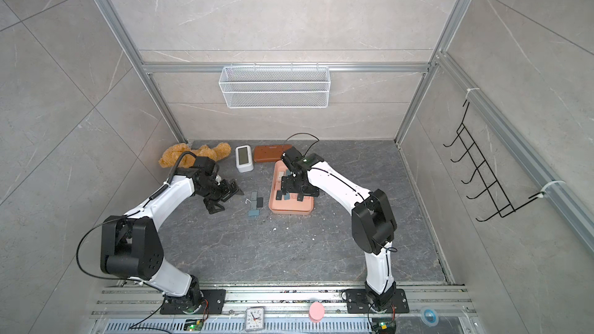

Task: Put the eraser in the storage box
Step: Place the eraser in the storage box, then pick up the eraser from the center of the board.

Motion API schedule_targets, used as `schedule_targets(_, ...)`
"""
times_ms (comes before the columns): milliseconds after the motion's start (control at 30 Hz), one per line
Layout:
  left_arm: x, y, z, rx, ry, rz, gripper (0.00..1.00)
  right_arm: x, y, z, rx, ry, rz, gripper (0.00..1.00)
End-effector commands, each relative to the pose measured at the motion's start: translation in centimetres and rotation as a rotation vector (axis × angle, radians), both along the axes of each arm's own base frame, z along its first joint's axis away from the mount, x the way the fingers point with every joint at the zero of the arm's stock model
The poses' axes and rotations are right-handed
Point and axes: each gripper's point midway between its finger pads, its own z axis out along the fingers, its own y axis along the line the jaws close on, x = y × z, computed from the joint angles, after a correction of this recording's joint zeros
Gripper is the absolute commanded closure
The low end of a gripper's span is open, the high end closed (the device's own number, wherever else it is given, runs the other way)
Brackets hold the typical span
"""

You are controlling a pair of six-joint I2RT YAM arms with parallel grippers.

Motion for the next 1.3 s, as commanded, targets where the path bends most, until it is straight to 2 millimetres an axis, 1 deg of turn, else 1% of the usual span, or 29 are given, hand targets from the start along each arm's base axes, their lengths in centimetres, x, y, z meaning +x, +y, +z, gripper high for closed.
schedule_targets(0,0.5,-0.3,-0.4,0.048,0.015,-0.049,0.02,-1.0,0.3,1.1,0.065,-0.042,0.031,0.00)
schedule_targets(167,2.1,-2.6,-1.9,0.031,0.025,-0.094,0.01,-3.5,-1.2,0.5,0.088,-0.022,0.011,0.00)
schedule_targets(267,2.9,-4.4,-2.9,0.015,0.018,-0.125,0.01,-4.6,-2.2,0.4,0.076,-0.017,0.006,0.00)
schedule_targets(367,3.3,-5.8,-3.9,0.003,0.016,-0.156,0.01,-5.3,-3.0,0.5,0.067,-0.012,-0.002,0.00)
schedule_targets(600,3.5,-7.7,-6.3,-0.039,0.001,-0.200,0.01,-6.7,-3.8,0.3,0.075,0.012,-0.019,0.00)
schedule_targets(800,2.8,-9.0,-7.9,-0.065,-0.004,-0.233,0.01,-7.1,-4.0,0.4,0.077,0.023,-0.023,0.00)
schedule_targets(900,2.1,-9.4,-8.7,-0.072,0.018,-0.235,0.01,-7.1,-4.2,0.6,0.074,0.019,-0.024,0.00)
schedule_targets(1067,0.6,-10.6,-9.0,-0.065,0.033,-0.268,0.01,-7.2,-4.3,0.7,0.063,0.019,-0.017,0.00)
schedule_targets(1267,-1.4,-10.8,-9.2,-0.027,0.058,-0.267,0.01,-6.9,-4.3,0.7,0.066,0.013,-0.015,0.00)
